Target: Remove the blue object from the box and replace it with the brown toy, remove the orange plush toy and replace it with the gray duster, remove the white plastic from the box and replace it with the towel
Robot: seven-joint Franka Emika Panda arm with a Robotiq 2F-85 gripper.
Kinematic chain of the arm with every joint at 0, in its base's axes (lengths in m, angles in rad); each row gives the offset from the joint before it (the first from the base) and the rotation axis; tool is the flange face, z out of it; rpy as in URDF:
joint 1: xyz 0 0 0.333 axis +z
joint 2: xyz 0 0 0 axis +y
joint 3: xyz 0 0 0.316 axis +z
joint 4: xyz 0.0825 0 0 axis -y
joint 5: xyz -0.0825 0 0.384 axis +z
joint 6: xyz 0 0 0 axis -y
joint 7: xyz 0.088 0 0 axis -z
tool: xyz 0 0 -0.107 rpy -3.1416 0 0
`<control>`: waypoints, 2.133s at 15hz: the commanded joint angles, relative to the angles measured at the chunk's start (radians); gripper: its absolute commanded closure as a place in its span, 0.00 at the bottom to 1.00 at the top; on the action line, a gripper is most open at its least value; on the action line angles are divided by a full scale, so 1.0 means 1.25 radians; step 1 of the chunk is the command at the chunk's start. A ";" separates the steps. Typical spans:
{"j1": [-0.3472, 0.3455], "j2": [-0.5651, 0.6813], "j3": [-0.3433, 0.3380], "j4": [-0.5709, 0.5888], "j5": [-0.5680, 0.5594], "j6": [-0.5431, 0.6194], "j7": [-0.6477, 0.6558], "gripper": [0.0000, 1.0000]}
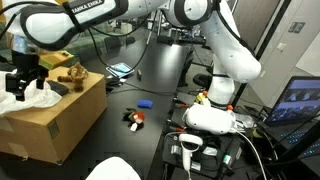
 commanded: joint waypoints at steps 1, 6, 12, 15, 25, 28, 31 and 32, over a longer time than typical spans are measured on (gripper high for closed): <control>0.055 0.061 -0.043 0.106 -0.043 0.006 0.087 0.00; 0.083 0.121 -0.095 0.193 -0.083 -0.010 0.161 0.00; 0.086 0.189 -0.155 0.269 -0.114 -0.022 0.232 0.00; 0.076 0.220 -0.168 0.297 -0.116 -0.042 0.236 0.00; -0.008 0.272 -0.153 0.348 -0.086 -0.141 0.105 0.09; -0.034 0.255 -0.131 0.343 -0.081 -0.170 0.011 0.42; -0.058 0.226 -0.094 0.327 -0.082 -0.188 -0.134 0.65; -0.064 0.215 -0.083 0.318 -0.084 -0.194 -0.181 0.73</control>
